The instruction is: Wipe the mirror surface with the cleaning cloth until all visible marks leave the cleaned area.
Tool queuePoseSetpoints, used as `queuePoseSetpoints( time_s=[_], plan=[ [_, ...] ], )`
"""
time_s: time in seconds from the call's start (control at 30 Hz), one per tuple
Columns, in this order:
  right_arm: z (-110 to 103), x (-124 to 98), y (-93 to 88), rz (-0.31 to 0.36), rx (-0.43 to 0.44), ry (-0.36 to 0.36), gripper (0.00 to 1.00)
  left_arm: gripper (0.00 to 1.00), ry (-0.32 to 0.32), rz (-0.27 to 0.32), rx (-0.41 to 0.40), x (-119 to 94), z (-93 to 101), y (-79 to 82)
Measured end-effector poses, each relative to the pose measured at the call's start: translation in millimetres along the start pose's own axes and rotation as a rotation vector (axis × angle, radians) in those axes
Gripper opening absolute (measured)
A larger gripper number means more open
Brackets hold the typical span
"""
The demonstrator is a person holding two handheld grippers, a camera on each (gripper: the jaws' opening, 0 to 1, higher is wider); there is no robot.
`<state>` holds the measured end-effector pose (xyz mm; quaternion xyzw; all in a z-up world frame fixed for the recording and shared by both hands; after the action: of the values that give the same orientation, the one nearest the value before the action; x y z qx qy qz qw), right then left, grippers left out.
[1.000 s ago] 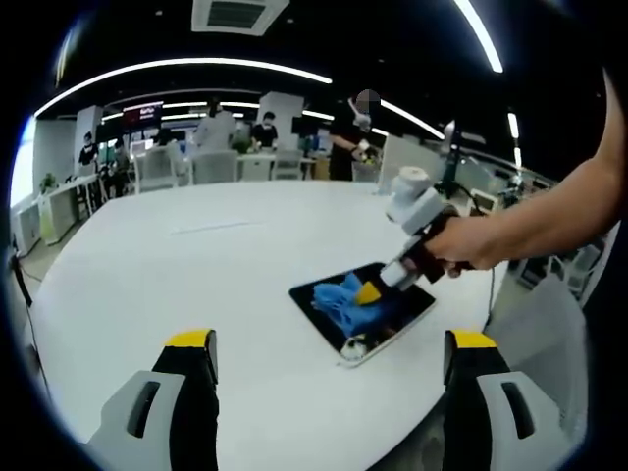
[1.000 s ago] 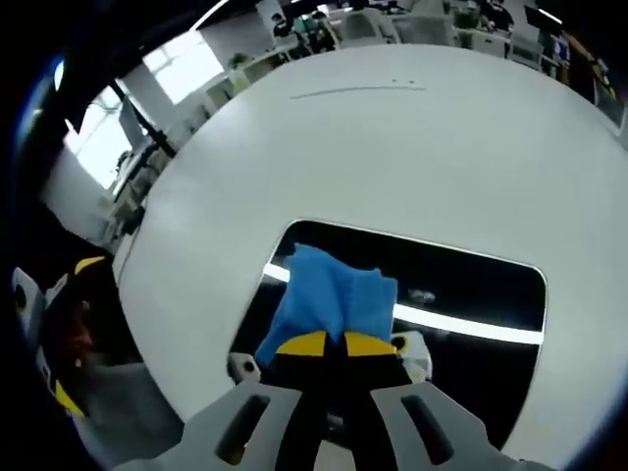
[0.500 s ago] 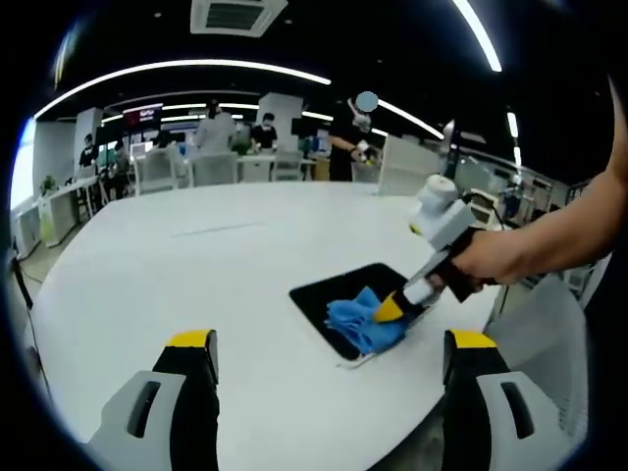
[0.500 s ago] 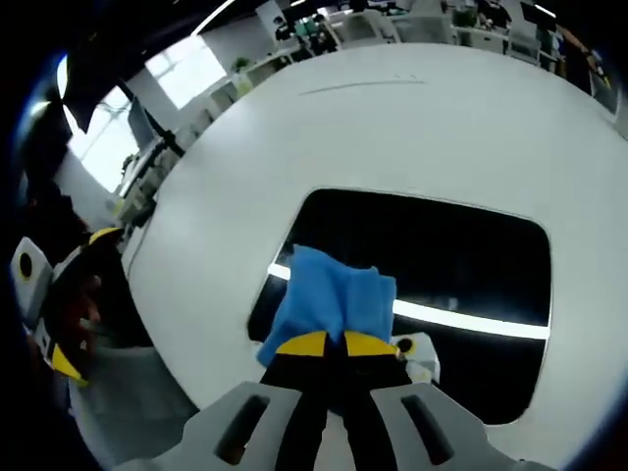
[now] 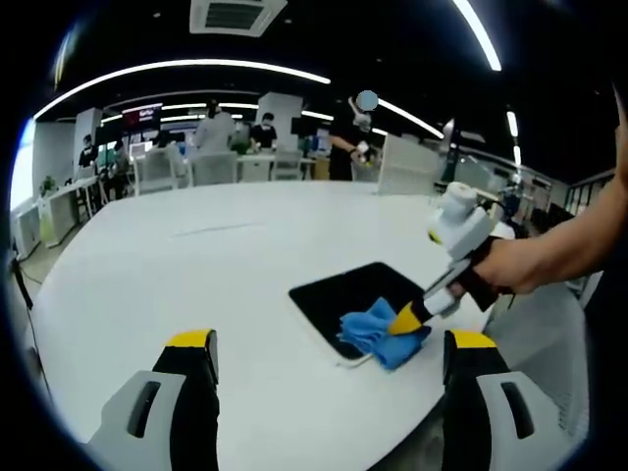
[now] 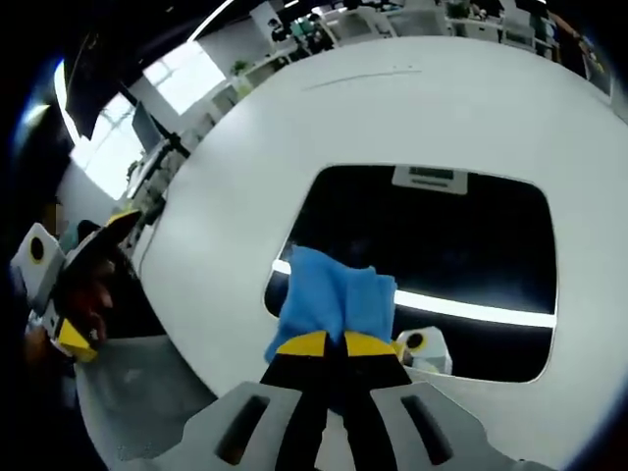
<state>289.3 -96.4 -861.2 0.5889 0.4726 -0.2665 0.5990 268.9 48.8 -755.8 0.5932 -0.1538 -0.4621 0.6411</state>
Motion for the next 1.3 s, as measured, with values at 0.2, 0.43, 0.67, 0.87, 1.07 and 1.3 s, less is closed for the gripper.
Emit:
queuePoseSetpoints(
  time_s=[0.2,0.43,0.67,0.87,1.07,1.3],
  plan=[
    [-0.1,-0.5,-0.9,-0.004,-0.006,0.007,0.0,0.95,0.003,-0.002,0.003,-0.3,-0.6,-0.3],
    [3.3,-1.7,-1.4,-0.013,-0.019,0.012,0.0,0.95,0.002,-0.005,0.003,-0.2,-0.2,-0.1],
    [18.5,-4.4,-2.7,-0.012,-0.003,0.006,0.0,0.95,0.003,-0.004,-0.001,-0.2,-0.3,-0.2],
    [29.0,-6.5,-3.9,-0.012,0.007,-0.003,0.0,0.95,0.0,-0.008,0.001,0.4,0.5,-0.8],
    [44.7,-10.6,-6.5,-0.012,0.013,-0.022,0.0,0.95,-0.001,-0.01,0.0,0.5,0.6,-1.5],
    [50.8,-11.9,-7.1,-0.019,0.023,-0.028,0.0,0.95,-0.003,-0.014,0.0,1.2,0.4,-2.3]
  ],
)
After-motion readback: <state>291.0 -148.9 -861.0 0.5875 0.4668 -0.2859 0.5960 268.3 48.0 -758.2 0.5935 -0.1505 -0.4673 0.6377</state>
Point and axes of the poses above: the point that each gripper's makers call its tool centre point, and the gripper's own axes: x roughly forward along the fingers, z roughly to its right, y roughly out of its top, the point moved 1 cm from there along -x, roughly backward along the fingers, and after that the axes turned 15 degrees about -y, right-handed, at the moved point
